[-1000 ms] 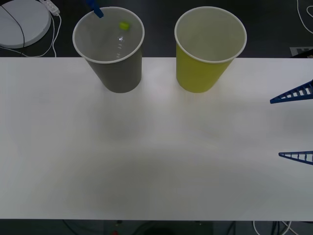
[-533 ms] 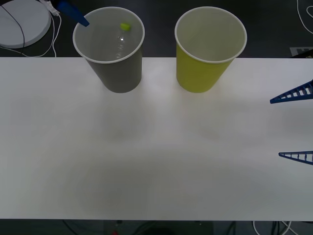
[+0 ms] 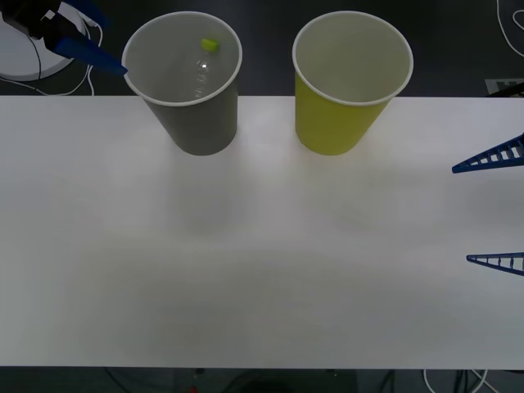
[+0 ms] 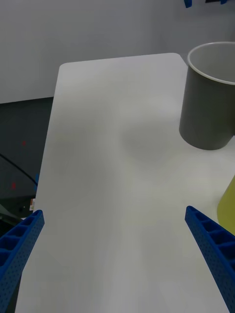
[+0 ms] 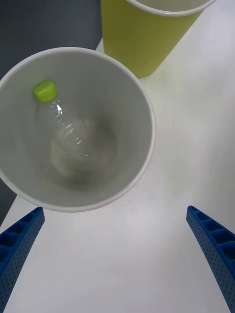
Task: Put the can into the green bin and the plastic bottle into the gray bin
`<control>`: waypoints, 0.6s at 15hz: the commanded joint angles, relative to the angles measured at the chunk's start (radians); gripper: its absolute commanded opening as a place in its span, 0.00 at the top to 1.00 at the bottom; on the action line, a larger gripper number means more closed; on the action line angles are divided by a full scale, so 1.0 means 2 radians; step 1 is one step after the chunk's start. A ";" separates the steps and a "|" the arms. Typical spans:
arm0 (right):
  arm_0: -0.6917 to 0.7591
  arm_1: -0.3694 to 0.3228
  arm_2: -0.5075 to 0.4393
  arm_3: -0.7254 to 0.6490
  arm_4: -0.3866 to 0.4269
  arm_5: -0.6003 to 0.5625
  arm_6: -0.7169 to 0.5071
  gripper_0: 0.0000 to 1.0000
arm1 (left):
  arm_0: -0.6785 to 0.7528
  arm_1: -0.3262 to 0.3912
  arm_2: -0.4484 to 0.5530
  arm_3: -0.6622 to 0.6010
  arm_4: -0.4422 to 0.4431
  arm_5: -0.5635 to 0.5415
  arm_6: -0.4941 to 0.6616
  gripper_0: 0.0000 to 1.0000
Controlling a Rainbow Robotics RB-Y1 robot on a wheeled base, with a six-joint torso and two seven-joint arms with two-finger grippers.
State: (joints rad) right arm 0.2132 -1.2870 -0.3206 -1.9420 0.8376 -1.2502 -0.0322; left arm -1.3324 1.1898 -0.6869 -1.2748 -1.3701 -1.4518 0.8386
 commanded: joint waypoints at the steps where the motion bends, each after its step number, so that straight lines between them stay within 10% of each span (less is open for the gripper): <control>1: 0.000 0.000 0.000 0.000 0.000 0.000 0.000 0.00 | 0.021 0.028 0.000 -0.004 0.042 0.001 -0.038 0.00; 9: 0.000 0.000 0.000 0.000 0.000 0.000 0.000 0.00 | 0.135 0.090 0.056 -0.077 0.111 0.040 -0.090 0.00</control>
State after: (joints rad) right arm 0.2132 -1.2870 -0.3206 -1.9420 0.8376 -1.2502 -0.0322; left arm -1.0971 1.3678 -0.6083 -1.4152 -1.1510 -1.3747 0.6614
